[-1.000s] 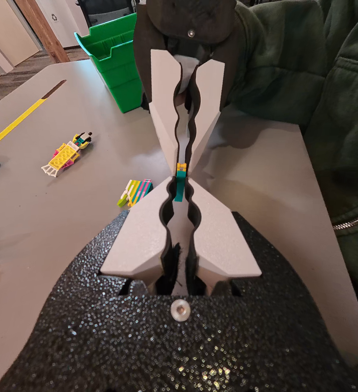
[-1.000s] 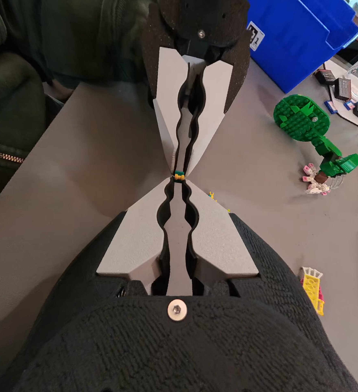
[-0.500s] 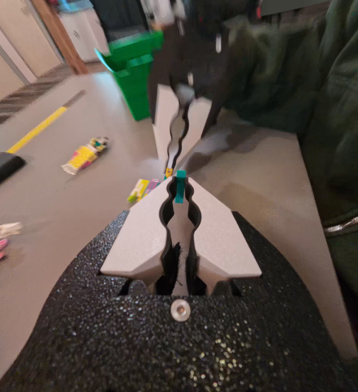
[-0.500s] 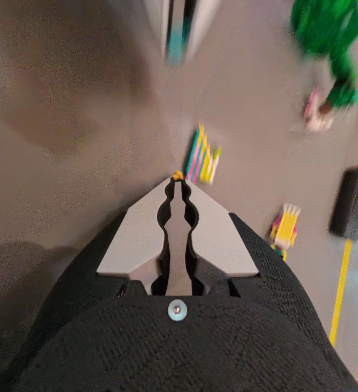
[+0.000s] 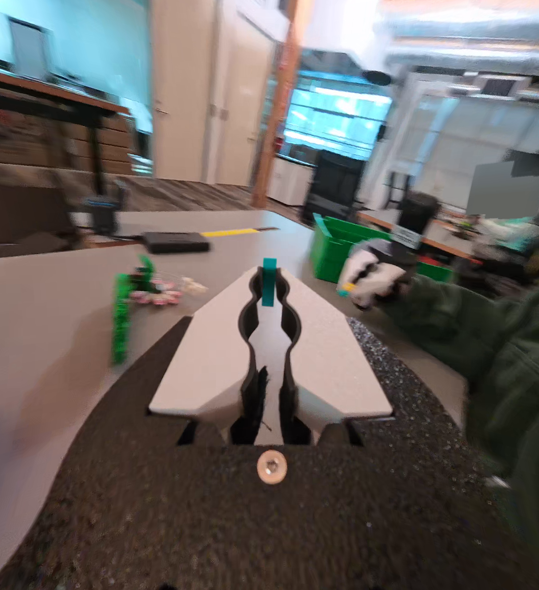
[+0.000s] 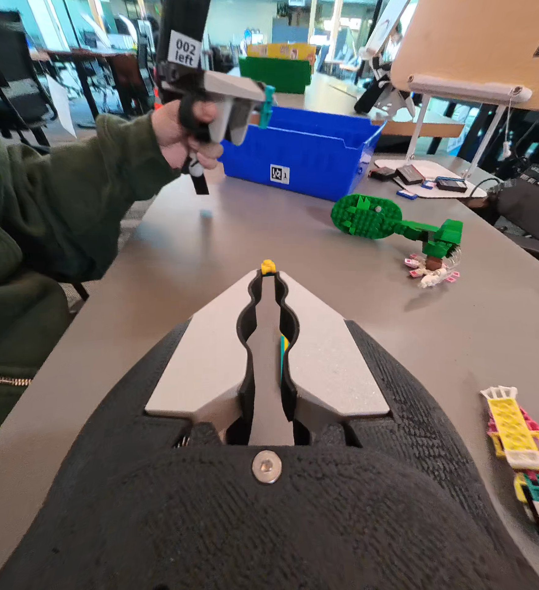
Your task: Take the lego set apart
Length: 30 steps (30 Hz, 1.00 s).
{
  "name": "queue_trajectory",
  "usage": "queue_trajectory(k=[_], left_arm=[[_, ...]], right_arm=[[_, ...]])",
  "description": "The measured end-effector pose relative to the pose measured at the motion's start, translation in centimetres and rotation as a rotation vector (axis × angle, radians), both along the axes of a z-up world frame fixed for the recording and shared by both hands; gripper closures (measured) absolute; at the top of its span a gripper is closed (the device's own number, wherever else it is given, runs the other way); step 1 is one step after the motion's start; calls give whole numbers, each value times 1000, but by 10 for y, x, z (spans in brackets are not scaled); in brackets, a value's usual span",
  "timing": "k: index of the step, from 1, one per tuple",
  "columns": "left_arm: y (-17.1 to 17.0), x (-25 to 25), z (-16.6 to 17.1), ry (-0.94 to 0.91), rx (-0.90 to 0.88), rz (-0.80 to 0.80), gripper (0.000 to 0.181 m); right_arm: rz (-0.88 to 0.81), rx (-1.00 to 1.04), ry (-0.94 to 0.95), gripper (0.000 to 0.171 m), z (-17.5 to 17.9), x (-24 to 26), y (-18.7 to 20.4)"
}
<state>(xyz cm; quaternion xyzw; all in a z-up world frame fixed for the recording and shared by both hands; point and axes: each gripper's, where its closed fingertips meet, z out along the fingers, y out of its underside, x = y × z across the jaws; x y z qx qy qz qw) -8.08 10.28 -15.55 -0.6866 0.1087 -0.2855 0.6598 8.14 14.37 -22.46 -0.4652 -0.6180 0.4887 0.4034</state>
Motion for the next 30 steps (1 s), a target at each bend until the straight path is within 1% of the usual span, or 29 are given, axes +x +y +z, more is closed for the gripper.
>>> queue_trajectory(k=[1,3,5,6,7,10,12,14,15,17,19,21,22,25,27,28,30], left_arm=[[6,-27,3,28,-11,142,176],[10,-95,12,157,-47,475,176],[4,-162,20,361,-117,765,175],[2,-187,21,430,-171,846,175],[3,-203,20,455,-229,863,176],[14,-231,19,468,-327,863,175],[15,-251,8,519,-457,900,174],[15,-267,-5,542,-576,933,147],[15,-271,-13,533,-633,932,139],[18,-272,-23,489,-692,904,134],[14,-280,-30,500,-738,936,119],[6,-290,-38,524,-798,985,95],[5,-291,-41,520,-810,984,92],[3,-290,-44,484,-802,966,94],[13,-268,-31,454,-701,911,103],[23,-242,-21,424,-619,836,107],[42,-164,-6,356,-476,604,115]], right_arm=[[3,-15,14,166,1,-1,0],[-11,-35,39,166,2,-4,1],[-20,-52,72,166,5,-5,1],[-27,-67,91,166,7,-6,3],[-29,-86,106,166,8,-6,3],[-34,-131,125,166,9,-6,7],[-36,-151,133,166,9,-5,9],[-39,-163,145,166,10,-5,11],[-38,-166,147,166,11,-4,11],[-38,-162,147,166,10,-4,11],[-37,-153,145,166,10,-4,10],[-37,-146,143,166,9,-4,10],[-40,-139,139,166,8,-4,11],[-52,-120,137,166,8,-4,13],[-74,-98,164,166,12,-3,15],[-91,-68,172,166,13,-4,16],[-158,51,169,166,13,-5,21]])
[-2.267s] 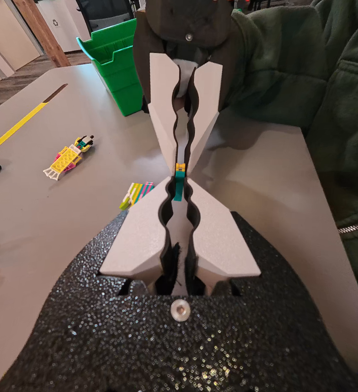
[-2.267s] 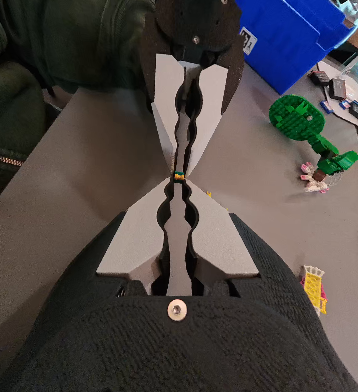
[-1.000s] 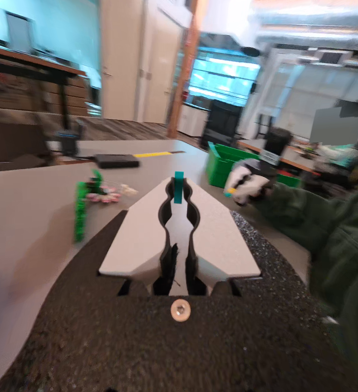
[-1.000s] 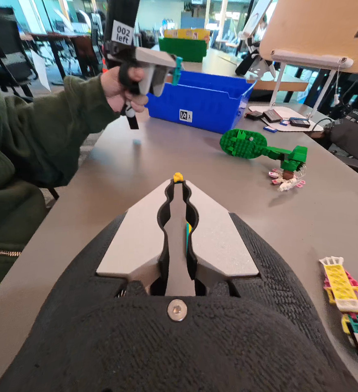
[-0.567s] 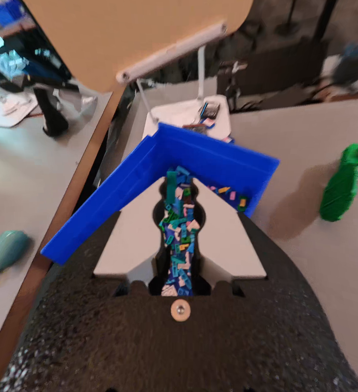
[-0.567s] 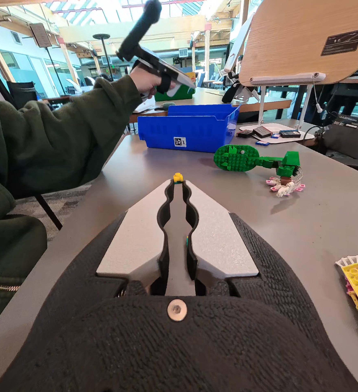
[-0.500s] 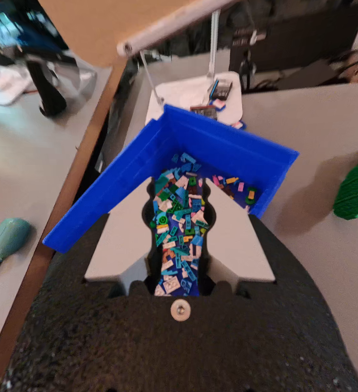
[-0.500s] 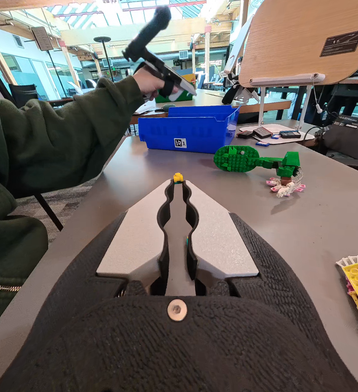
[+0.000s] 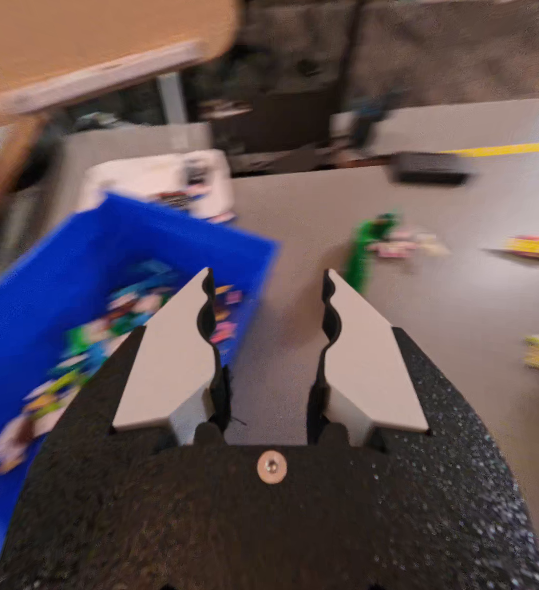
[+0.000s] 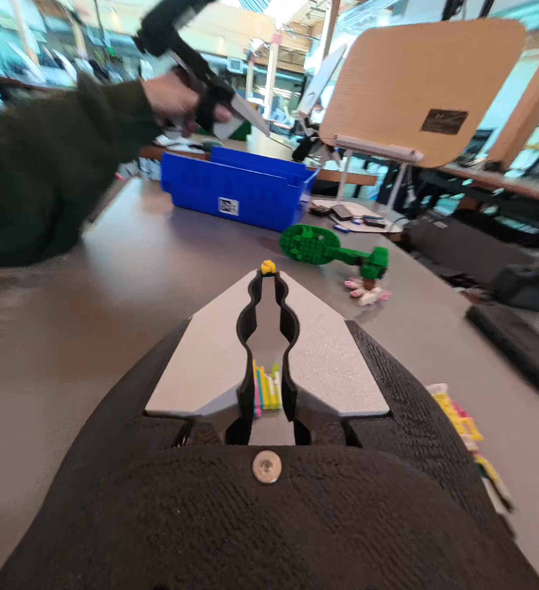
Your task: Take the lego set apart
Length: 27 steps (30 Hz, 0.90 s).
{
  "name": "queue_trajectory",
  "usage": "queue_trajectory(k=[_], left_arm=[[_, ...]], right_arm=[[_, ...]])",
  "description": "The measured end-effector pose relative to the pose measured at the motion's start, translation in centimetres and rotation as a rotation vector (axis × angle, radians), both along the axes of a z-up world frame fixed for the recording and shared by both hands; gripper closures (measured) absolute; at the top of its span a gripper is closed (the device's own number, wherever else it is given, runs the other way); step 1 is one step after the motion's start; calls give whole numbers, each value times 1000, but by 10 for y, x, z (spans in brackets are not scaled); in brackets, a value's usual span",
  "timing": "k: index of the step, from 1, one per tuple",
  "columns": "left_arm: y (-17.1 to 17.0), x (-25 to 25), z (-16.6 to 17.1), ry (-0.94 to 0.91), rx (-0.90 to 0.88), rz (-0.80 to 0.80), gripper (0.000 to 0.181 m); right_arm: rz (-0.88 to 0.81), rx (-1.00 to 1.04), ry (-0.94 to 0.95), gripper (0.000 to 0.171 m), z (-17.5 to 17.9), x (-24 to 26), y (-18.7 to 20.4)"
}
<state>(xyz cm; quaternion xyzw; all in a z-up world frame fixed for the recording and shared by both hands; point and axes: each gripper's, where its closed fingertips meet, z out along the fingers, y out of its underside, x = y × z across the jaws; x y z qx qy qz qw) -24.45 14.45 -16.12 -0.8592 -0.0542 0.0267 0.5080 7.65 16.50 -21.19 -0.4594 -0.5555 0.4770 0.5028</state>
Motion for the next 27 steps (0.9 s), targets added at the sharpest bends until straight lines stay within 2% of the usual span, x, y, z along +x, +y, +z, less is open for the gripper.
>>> queue_trajectory(k=[3,5,7,10,12,14,17,21,23,24,27], left_arm=[[5,135,-7,-96,48,-386,134],[-1,206,-23,-114,62,-571,146],[-3,253,-38,-149,94,-693,146],[-9,303,-43,-391,135,-887,148],[-19,321,-36,-613,131,-1012,160],[-26,327,-26,-821,128,-1084,165],[-34,330,-22,-995,103,-1149,172],[-34,332,-21,-1110,93,-1161,167],[-34,334,-25,-1106,80,-1160,168],[-35,335,-26,-1105,77,-1169,178],[-33,335,-27,-1048,110,-1155,179]], right_arm=[[-130,252,-6,166,2,-1,4],[-185,431,2,166,4,-2,1],[-168,562,39,166,7,-3,-15],[-88,559,88,165,11,-4,-35],[-30,503,123,166,15,-2,-42],[15,442,159,166,21,2,-45],[57,406,195,166,27,7,-48],[84,435,182,166,26,8,-52],[92,443,172,166,24,7,-53],[98,444,169,166,23,7,-54],[97,442,157,165,21,7,-53]])
